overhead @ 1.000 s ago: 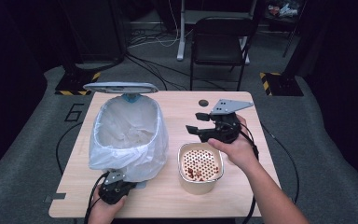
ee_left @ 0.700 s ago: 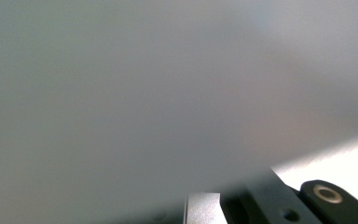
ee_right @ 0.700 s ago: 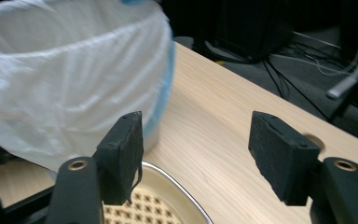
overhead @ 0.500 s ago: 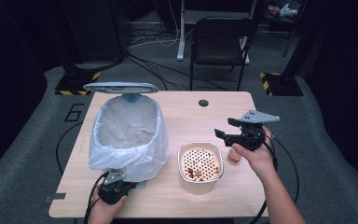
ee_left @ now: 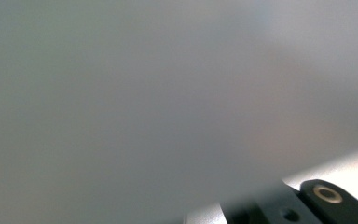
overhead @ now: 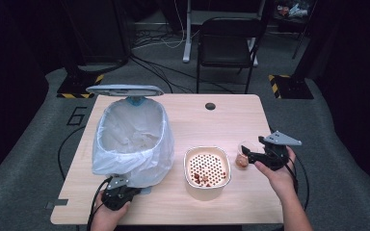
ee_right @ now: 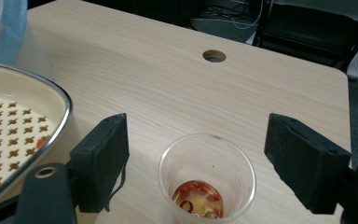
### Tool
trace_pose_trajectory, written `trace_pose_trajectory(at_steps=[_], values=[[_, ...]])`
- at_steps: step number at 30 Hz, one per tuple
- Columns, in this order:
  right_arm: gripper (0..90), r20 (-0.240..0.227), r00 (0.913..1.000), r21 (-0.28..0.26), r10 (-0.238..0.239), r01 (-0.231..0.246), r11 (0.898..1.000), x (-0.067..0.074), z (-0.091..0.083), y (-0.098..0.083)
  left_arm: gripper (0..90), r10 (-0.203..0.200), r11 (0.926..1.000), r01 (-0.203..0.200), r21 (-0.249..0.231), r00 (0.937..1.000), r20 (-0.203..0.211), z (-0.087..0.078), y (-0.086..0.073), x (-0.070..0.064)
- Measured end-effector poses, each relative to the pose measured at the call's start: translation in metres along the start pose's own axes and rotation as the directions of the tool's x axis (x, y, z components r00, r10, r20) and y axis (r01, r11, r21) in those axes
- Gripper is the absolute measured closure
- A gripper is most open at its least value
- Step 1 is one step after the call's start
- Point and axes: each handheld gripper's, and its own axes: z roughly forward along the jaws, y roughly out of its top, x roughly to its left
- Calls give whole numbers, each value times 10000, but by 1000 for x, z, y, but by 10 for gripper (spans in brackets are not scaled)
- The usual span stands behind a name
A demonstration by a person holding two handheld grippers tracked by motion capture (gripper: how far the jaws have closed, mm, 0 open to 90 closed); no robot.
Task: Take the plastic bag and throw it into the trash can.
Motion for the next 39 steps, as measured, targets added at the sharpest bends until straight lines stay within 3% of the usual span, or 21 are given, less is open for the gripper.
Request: trace_pose_trajectory(at_steps=[1, 2, 3, 7, 15, 28, 34, 39], values=[[224, 0, 10000, 0, 0, 0, 10000, 0, 0, 0, 900, 15, 10000, -15, -10, 10000, 6, 0, 0, 0], [225, -122, 9992, -132, 391, -393, 9991, -3, 1, -9, 900, -21, 10000, 21, -18, 10000, -3, 0, 0, 0], [220, -99, 9987, -105, 497, -499, 9987, -4, 3, -13, 900, -24, 10000, 24, -24, 10000, -12, 0, 0, 0], [207, 24, 9989, -55, 470, -470, 9989, -4, 6, -24, 900, -37, 10000, 37, -52, 10000, -69, 0, -1, -1], [161, 216, 9952, 137, 958, -961, 9953, -11, 17, -50, 900, -15, 10000, 15, -13, 10000, 10, 0, 0, 0], [144, 258, 9983, 752, 530, -548, 9957, -4, 45, -56, 900, -92, 9999, 93, -95, 9999, 65, 0, -1, 0], [152, 253, 9979, 665, 593, -608, 9959, -8, 51, -59, 900, -125, 9999, 125, -30, 9999, 76, 0, -1, 1], [224, 212, 9980, 499, 599, -609, 9969, -10, 55, -59, 900, -97, 9999, 98, -93, 9999, 46, 0, -1, 0]])
